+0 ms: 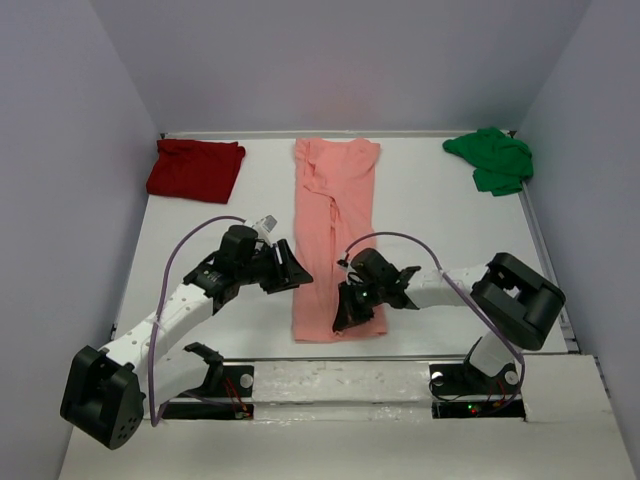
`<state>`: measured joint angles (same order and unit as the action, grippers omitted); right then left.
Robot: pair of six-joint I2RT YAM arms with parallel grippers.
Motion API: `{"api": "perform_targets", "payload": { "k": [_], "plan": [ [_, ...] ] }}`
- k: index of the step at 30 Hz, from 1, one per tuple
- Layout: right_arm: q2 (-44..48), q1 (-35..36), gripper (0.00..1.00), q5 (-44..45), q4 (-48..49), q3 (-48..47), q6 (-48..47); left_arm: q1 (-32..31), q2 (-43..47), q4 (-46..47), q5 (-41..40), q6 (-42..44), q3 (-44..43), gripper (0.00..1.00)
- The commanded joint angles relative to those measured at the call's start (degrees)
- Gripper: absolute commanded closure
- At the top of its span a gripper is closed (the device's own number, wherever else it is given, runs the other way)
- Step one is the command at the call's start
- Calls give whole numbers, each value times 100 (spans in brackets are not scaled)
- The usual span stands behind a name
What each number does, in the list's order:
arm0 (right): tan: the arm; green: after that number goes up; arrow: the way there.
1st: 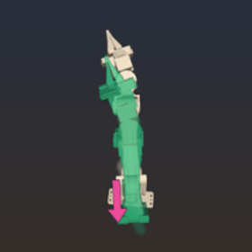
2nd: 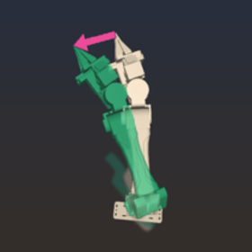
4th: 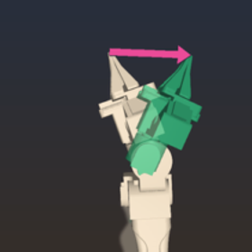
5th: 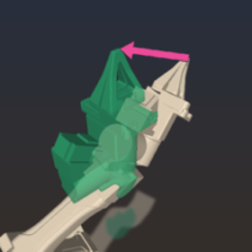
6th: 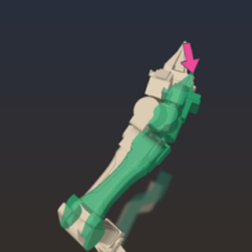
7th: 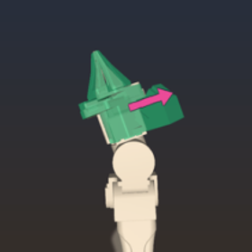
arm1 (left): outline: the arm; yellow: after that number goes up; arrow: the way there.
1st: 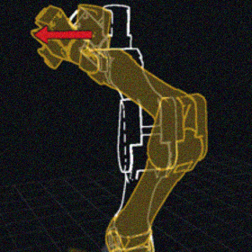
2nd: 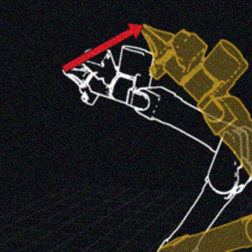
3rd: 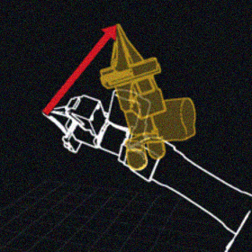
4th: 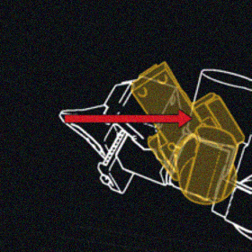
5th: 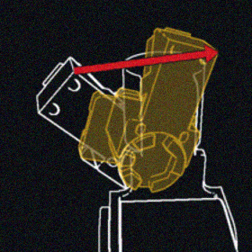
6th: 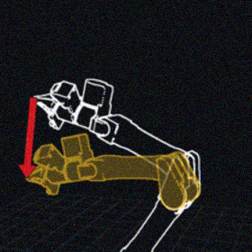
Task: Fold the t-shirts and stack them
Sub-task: Grab the bottom of the folded rectangular tshirt with both arms
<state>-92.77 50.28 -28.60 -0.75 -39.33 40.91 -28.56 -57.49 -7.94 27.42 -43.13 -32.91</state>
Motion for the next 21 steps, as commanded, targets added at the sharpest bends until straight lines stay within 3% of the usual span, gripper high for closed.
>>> {"api": "perform_targets", "payload": {
  "k": [1, 13, 21],
  "plan": [
    [22, 149, 100, 152, 612, 172, 304, -54, 45, -40, 97, 86, -216, 40],
    [514, 903, 100, 2305, -2076, -1268, -627, -255, -25, -409, -386, 279, -603, 39],
    [1594, 1151, 68, 3246, -3220, -1648, -347, -554, -33, -1243, -1342, 350, -1104, 38]
  ]
}}
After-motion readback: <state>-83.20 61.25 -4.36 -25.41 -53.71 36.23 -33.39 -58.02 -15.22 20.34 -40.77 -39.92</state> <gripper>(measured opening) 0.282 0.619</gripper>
